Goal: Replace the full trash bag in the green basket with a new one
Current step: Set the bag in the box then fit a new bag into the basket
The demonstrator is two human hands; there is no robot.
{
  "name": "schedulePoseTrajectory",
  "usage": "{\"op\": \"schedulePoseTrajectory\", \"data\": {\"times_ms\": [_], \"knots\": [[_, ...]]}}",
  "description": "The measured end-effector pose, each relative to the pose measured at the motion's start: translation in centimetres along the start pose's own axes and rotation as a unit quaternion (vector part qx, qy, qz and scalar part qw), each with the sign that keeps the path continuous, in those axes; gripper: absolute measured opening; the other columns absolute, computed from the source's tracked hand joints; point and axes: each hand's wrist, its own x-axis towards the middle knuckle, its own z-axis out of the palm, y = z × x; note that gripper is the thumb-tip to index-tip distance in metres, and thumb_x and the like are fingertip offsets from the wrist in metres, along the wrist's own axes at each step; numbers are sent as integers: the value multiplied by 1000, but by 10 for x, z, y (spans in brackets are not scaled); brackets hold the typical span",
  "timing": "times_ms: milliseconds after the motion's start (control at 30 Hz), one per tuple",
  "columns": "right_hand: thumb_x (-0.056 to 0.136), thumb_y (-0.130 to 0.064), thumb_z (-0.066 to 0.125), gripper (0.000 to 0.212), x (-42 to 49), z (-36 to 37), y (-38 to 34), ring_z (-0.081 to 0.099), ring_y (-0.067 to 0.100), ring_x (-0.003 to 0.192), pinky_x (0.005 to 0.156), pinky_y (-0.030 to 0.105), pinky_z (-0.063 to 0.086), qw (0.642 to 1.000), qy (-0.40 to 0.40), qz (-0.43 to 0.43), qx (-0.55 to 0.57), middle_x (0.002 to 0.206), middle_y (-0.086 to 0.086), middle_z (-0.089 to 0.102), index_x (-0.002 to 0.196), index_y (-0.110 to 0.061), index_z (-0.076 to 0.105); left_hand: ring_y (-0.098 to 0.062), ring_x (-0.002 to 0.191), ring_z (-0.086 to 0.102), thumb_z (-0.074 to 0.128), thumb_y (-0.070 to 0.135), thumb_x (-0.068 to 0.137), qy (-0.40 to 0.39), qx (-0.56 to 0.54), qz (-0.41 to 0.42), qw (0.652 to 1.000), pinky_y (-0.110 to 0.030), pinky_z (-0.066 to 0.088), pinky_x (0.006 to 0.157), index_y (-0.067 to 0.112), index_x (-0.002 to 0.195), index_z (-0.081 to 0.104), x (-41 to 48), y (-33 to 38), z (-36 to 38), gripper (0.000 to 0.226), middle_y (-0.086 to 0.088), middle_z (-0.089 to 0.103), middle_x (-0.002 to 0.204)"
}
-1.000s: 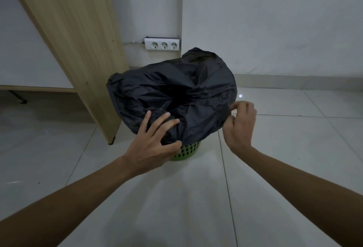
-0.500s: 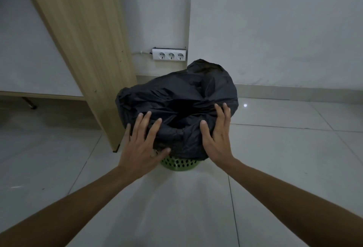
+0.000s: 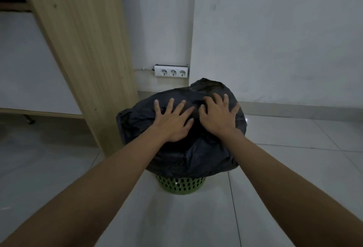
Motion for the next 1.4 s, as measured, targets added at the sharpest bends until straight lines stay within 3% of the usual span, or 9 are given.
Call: {"op": "schedulePoseTrajectory", "data": {"times_ms": [167, 333, 533, 800, 900, 967, 1033, 1200, 1400], "knots": [[104, -49, 25, 58, 16, 11, 16, 1, 36, 153, 115, 69, 12, 991, -119, 54, 1, 168, 1, 4, 158, -32, 12, -43, 147, -17, 4, 72, 93, -55, -22, -152, 987, -76, -10, 106, 37, 156, -3, 11, -34, 12, 73, -1, -17, 164], [104, -47, 26, 57, 34, 18, 19, 29, 40, 140, 106, 56, 33, 993, -102, 50, -32, 162, 6, 20, 156, -25, 19, -45, 147, 4, 4, 72, 92, -34, -71, -203, 976, -66, 19, 111, 31, 158, 2, 22, -58, 15, 78, 3, -11, 165], [102, -55, 26, 59, 37, 26, 15, 40, 40, 128, 100, 53, 33, 986, -72, 70, -133, 151, 10, 36, 154, -28, 20, -45, 131, 31, 17, 59, 99, 27, -51, -256, 965, -55, 37, 101, 19, 158, 4, 18, -46, 24, 72, -5, 11, 162], [103, -52, 28, 43, 36, 22, 29, 55, 42, 114, 91, 50, 43, 996, -56, 45, -58, 130, 15, 54, 133, -26, 43, -38, 105, 59, 30, 25, 104, 82, -159, -235, 955, -37, 41, 80, -1, 120, 52, 11, -63, 19, 37, -23, 59, 123], [104, -47, 30, 40, 41, 15, 40, 59, 38, 112, 88, 45, 45, 995, -86, 46, 6, 125, 19, 61, 121, -19, 52, -34, 117, 55, 30, 32, 103, 17, -409, -303, 861, -36, 43, 99, 2, 135, 50, 10, -83, 16, 48, -18, 54, 137], [104, -46, 31, 44, 44, 8, 45, 57, 38, 116, 94, 41, 44, 988, -124, 76, 53, 129, 19, 62, 121, -15, 59, -28, 105, 58, 35, 37, 101, -56, -551, -315, 771, -34, 47, 91, 4, 139, 48, 3, -94, 20, 52, -7, 55, 132], [103, -48, 32, 52, 46, 3, 48, 54, 37, 124, 101, 38, 41, 974, -161, 122, 105, 136, 20, 58, 126, -11, 61, -28, 109, 57, 33, 44, 99, -83, -577, -321, 746, -35, 48, 92, 7, 144, 45, 1, -102, 30, 59, -8, 54, 136], [99, -46, 36, 47, 36, 1, 31, 46, 35, 129, 105, 52, 34, 999, -24, 29, -20, 143, 11, 49, 141, -25, 45, -33, 108, 56, 31, 40, 103, 134, -252, -219, 933, -43, 46, 92, 11, 121, 52, 8, -80, 12, 40, -11, 58, 124], [102, -49, 38, 43, 44, 16, 13, 43, 36, 132, 107, 60, 29, 990, -129, -57, -18, 151, 2, 42, 143, -38, 39, -31, 100, 60, 41, 28, 103, 68, -300, -168, 936, -35, 46, 81, 11, 100, 63, 28, -64, 8, 29, -10, 64, 100]]}}
